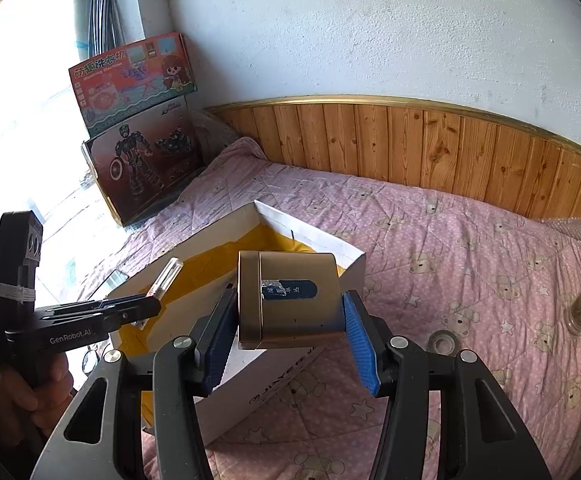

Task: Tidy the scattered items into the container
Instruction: 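Carry the clear tube and gold tin over the cardboard box with both grippers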

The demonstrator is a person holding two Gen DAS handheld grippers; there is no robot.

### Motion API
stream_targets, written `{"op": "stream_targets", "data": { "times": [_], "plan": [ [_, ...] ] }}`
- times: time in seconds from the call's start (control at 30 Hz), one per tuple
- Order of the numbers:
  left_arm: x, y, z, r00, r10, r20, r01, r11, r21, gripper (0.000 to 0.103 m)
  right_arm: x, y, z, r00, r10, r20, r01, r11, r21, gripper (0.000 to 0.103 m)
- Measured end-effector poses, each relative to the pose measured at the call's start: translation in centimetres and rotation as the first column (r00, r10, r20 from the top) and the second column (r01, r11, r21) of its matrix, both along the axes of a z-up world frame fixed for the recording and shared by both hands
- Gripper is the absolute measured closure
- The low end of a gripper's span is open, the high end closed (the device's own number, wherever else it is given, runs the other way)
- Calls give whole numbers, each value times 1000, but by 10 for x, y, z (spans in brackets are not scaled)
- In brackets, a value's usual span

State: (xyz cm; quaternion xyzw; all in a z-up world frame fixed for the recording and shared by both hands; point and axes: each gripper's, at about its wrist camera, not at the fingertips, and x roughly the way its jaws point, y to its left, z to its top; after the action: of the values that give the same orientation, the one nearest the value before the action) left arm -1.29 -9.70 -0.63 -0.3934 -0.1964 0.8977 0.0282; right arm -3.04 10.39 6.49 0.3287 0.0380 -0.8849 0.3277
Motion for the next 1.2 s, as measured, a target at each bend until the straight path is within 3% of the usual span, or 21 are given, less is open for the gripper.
{"op": "stream_targets", "data": {
  "times": [0.47,1.2],
  "plan": [
    [1,-10,-7,999,16,35,-17,999,32,83,19,-48,-10,997,69,-46,-66,996,54,51],
    [-2,-4,-20,995,7,99,-7,1000,-4,83,12,-75,-17,998,70,-5,-70,998,4,51]
  ]
}}
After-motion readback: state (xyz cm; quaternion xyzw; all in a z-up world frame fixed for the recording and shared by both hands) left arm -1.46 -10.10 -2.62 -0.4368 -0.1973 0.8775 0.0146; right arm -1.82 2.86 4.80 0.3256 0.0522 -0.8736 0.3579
